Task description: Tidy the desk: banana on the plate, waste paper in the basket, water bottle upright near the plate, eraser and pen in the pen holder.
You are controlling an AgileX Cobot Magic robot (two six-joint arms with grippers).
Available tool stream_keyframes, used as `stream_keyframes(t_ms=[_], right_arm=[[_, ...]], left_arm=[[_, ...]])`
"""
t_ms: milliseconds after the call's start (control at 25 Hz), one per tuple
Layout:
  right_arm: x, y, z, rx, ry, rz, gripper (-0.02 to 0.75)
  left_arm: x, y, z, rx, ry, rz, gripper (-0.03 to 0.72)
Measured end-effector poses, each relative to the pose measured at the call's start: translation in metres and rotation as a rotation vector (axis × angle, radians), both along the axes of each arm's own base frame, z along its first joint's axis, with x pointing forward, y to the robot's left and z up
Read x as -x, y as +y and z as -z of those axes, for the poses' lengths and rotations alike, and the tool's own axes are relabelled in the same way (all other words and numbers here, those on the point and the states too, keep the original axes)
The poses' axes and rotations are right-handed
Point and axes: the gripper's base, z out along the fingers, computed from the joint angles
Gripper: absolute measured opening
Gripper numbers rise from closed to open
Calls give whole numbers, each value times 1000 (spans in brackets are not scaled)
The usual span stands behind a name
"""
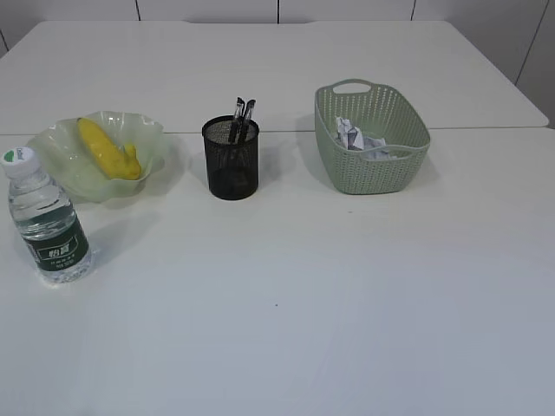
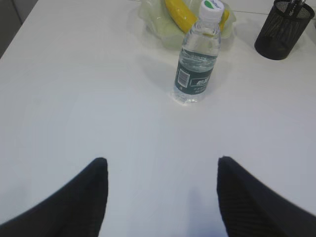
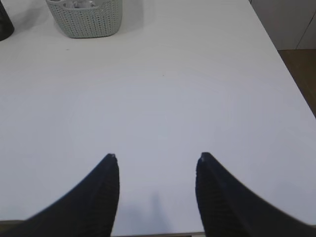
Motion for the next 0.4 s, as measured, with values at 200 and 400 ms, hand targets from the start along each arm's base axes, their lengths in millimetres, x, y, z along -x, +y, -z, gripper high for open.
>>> stream_keyframes(t_ms=[200, 400], right_arm=[[0, 0, 0, 0, 0, 0, 379], [0, 0, 0, 0, 0, 0, 379]], left_arm=[[0, 0, 0, 0, 0, 0, 487], [0, 0, 0, 0, -2, 0, 487]])
